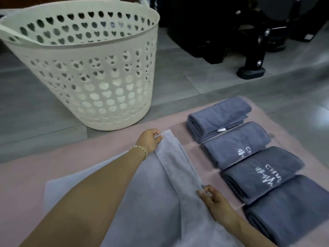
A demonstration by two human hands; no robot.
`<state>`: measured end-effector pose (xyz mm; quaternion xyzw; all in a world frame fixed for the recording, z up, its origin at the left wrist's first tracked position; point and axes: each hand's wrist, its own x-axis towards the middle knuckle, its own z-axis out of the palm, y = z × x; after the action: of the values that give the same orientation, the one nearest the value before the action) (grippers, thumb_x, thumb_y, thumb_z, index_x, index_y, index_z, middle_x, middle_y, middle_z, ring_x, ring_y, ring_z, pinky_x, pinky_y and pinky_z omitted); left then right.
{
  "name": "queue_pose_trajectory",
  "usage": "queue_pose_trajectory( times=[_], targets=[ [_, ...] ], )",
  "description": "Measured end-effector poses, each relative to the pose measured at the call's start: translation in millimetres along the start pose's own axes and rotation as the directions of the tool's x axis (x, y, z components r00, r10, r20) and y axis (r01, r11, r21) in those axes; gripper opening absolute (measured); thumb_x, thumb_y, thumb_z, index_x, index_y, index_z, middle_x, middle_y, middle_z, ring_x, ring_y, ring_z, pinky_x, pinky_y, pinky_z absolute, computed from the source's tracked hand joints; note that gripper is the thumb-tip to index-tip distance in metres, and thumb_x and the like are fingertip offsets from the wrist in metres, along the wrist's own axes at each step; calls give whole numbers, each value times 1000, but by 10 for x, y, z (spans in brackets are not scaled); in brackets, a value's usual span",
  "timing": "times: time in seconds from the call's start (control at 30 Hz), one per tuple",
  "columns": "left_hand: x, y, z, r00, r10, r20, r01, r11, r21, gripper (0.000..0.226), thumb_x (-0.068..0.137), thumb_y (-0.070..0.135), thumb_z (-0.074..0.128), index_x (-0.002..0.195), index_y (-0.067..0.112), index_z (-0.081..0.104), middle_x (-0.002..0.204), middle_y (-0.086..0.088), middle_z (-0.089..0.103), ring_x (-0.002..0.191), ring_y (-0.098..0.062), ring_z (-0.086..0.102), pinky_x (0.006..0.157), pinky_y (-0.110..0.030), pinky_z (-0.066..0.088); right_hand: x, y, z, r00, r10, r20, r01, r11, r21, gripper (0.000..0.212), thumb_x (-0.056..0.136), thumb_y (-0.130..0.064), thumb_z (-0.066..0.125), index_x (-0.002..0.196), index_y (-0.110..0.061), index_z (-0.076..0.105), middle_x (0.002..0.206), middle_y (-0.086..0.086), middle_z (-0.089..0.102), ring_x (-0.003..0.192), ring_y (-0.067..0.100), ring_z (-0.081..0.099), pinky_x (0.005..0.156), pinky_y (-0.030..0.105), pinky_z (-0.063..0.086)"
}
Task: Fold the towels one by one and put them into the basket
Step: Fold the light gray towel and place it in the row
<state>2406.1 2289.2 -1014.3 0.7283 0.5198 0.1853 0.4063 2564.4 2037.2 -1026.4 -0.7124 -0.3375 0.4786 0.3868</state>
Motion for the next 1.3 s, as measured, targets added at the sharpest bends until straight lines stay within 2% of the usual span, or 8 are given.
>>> queue_pose_trajectory(
  times=[0.13,0.37,0.5,0.63,0.8,1.0,1.17,1.3],
  targets=[
    [115,-44,281,999,-52,11,50,989,137,15,90,23,59,90,9,66,86,-2,58,81,-18,51,75,-24,39,24,134,-96,997,38,72,-38,999,-8,23,94,-14,55,74,-15,44,45,-15,46,47,-3,40,49,12,34],
    [179,-120,555,992,-101,-76,117,957,264,18,88,37,61,93,23,71,106,-7,65,103,-31,56,92,-30,41,81,262,-178,997,64,47,-64,998,0,25,92,-21,58,72,-16,45,64,-3,44,61,8,40,56,16,34],
    [205,-138,572,993,-112,33,93,930,356,17,89,45,55,95,31,61,105,-7,65,106,-31,53,95,-33,33,13,191,-158,994,108,34,-109,994,32,27,83,-35,65,69,-15,54,61,-8,48,61,5,44,57,13,36],
    [183,-72,491,994,-80,74,68,985,157,20,90,32,59,75,22,50,80,-5,59,82,-28,56,76,-31,41,-202,64,-273,909,180,375,-194,981,2,9,80,-26,75,81,-19,70,72,-18,67,70,-5,60,65,12,46],
    [117,81,396,999,-17,-38,17,1000,-6,21,91,21,60,76,10,50,74,-11,51,70,-19,43,61,-27,30,-402,31,-395,830,229,509,-195,973,-120,28,77,-23,79,104,-22,72,99,-17,72,101,-4,63,90,14,47],
    [35,159,384,994,1,-108,-5,999,-34,21,91,19,60,75,9,49,71,-8,48,71,-20,42,67,-28,33,-664,288,-514,896,274,350,-312,949,54,35,87,-24,68,118,-9,63,114,2,69,107,12,64,93,25,50],
    [-45,229,445,993,-12,-117,9,999,-33,20,91,21,60,79,7,51,76,-11,50,72,-21,42,67,-27,32,-864,499,-636,890,318,328,-279,947,-160,36,71,-25,83,77,6,66,72,-1,57,68,4,53,64,19,45],
    [-78,266,470,989,-41,-142,36,999,-34,20,91,21,59,79,7,51,77,-12,51,73,-22,43,68,-26,32,-870,713,-668,967,250,-52,-255,954,-156,43,72,-8,80,52,-17,44,41,-19,43,46,-4,41,57,10,36]
  ],
)
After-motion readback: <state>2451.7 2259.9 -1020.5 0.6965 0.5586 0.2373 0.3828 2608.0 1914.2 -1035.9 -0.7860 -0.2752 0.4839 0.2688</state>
